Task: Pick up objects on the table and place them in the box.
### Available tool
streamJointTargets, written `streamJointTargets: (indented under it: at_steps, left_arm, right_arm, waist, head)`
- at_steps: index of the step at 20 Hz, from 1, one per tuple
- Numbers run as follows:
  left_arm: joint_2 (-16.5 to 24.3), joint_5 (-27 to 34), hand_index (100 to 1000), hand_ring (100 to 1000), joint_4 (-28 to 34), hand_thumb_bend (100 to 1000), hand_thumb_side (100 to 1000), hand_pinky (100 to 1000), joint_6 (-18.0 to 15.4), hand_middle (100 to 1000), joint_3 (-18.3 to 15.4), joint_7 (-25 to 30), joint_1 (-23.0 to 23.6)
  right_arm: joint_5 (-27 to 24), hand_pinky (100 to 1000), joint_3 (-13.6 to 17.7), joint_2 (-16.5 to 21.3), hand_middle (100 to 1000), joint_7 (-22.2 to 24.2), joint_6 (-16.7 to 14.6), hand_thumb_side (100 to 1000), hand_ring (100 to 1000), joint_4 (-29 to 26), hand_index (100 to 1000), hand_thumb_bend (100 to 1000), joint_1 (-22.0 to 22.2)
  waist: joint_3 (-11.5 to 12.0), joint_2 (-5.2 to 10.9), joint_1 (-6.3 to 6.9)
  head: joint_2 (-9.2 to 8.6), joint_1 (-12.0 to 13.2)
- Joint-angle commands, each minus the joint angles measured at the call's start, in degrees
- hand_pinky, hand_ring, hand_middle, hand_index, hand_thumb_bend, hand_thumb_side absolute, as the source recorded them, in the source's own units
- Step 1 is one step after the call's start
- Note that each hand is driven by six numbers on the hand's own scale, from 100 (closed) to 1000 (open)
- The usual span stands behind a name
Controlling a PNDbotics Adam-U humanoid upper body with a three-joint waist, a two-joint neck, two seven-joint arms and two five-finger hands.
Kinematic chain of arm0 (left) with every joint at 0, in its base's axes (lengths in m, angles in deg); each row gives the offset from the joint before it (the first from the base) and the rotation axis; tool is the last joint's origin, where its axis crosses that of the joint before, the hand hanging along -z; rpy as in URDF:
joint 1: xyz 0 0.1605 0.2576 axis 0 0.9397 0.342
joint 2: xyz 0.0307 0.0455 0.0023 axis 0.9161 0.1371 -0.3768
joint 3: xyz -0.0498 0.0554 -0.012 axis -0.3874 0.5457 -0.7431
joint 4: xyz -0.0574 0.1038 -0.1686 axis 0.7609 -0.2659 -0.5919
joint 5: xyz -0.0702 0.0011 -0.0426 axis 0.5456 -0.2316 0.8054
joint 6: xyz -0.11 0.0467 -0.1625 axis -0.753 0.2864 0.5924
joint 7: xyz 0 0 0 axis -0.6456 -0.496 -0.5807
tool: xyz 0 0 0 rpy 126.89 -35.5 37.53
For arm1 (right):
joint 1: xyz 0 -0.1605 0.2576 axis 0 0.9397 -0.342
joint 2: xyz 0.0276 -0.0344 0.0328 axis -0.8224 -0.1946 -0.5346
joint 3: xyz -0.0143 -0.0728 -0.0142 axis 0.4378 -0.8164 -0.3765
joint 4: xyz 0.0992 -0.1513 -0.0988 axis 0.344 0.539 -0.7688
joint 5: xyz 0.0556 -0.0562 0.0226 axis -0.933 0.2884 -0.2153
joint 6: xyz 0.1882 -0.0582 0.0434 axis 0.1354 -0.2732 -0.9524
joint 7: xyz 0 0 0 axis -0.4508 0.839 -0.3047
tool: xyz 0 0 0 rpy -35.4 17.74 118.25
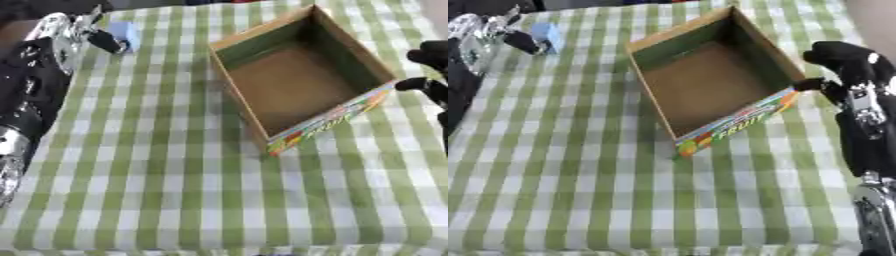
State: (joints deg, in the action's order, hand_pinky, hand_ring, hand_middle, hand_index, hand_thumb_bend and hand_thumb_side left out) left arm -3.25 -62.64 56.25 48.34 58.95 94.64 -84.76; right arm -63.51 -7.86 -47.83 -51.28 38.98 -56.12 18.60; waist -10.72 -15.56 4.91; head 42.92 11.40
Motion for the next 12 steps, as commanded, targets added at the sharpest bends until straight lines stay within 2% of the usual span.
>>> streamJointTargets:
  at_steps: [1, 5, 12]
  left_arm:
    - [1.7, 0.1, 923, 865, 1.2, 370, 315, 851, 0.1, 851, -0.3, 1.4, -1.3]
    - [1.9, 0.0, 918, 858, 1.3, 342, 305, 846, 0.7, 846, -0.4, 3.2, -1.1]
    - [2.2, -0.4, 916, 839, 1.5, 319, 316, 831, 1.2, 839, -0.5, 2.9, -0.7]
  right_arm:
    - [0.6, 601, 0.4, 0.1, 734, -0.1, 0.0, 561, 801, -0.6, 722, 100, -0.6]
    - [0.6, 601, 0.4, 0.1, 732, -0.1, 0.0, 547, 802, -0.6, 721, 100, -0.7]
    - [0.6, 601, 0.4, 0.0, 732, -0.2, 0.0, 559, 802, -0.5, 721, 100, -0.7]
  waist:
    - [-0.1, 0.77, -0.06]
    - [-0.2, 0.53, 0.00]
    - [-0.3, 0.38, -0.02]
  head:
    - [-0.85, 0.5]
    - [-1.23, 0.4]
    - [-1.55, 0.3]
